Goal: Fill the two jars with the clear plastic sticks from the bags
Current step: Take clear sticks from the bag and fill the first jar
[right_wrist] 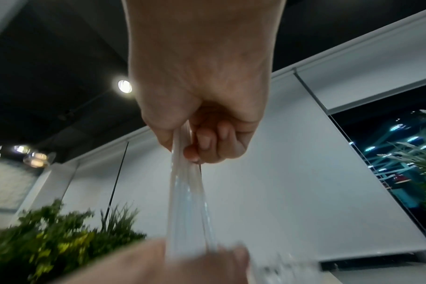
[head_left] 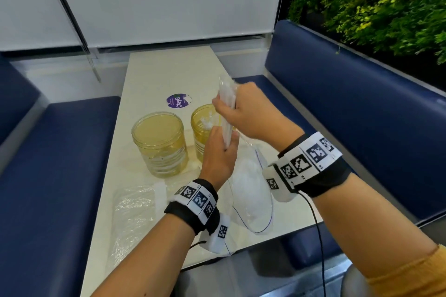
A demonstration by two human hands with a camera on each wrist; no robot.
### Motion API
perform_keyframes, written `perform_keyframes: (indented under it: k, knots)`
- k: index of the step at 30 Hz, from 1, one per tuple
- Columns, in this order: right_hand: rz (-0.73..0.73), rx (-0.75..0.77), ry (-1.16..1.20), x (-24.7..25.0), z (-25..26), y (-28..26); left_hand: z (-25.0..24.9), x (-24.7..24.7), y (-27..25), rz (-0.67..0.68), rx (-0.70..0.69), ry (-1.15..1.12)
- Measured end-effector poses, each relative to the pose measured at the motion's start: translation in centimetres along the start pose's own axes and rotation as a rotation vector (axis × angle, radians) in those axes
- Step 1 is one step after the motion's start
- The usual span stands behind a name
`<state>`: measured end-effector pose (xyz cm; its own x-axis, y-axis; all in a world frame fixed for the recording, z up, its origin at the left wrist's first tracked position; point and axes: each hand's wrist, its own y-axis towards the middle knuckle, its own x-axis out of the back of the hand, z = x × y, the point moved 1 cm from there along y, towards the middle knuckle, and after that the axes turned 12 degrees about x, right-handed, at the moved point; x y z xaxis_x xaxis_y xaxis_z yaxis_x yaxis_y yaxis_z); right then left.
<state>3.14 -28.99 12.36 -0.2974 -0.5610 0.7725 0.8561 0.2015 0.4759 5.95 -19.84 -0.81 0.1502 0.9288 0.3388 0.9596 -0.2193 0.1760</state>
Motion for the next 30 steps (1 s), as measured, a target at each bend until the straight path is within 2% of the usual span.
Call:
perform_keyframes:
  k: [2, 4, 7, 10, 13, 16, 18, 20, 22, 26, 30]
  knots:
    - [-0.055, 0.043, 0.014, 1.0, 0.2, 0.9, 0.2, 0.1, -0.2, -0.015, 0.055, 0.036]
    - [-0.024, 0.067, -0.024, 1.5, 0.5, 1.1, -0.1, 0.4, -0.1, -0.009, 0.063, 0.016]
    - [0.089, 0.014, -0.103, 0.8, 0.3, 0.8, -0.5, 0.7, 0.3, -0.003, 0.038, -0.010]
    - [0.069, -0.038, -0.043, 0.9, 0.6, 0.8, -0.6, 0.9, -0.1, -0.016, 0.055, 0.034]
    - [0.055, -0.008, -0.006, 3.2, 2.3, 1.8, 0.1, 1.0, -0.5, 0.001, 0.097, 0.020]
    - [-0.082, 0.005, 0.098, 6.2, 3.0, 3.6, 0.8, 1.4, -1.0, 0.026, 0.185, -0.080]
    - [-0.213, 0.030, 0.195, 7.5, 2.6, 4.9, 1.3, 1.8, -1.3, 0.018, 0.186, -0.057]
    - [-0.306, 0.045, 0.227, 7.3, 1.6, 6.2, 1.8, 2.3, -1.4, 0.007, 0.170, 0.000]
    - [-0.340, 0.010, 0.217, 6.1, -0.2, 7.7, 2.1, 2.5, -1.5, 0.027, 0.158, 0.018]
    - [-0.197, -0.106, 0.066, 1.3, -3.6, 9.7, 2.3, 3.3, -1.7, 0.062, 0.113, 0.024]
    - [-0.008, -0.211, -0.013, -3.5, -6.8, 9.2, 2.7, 4.1, -1.7, 0.087, 0.115, 0.016]
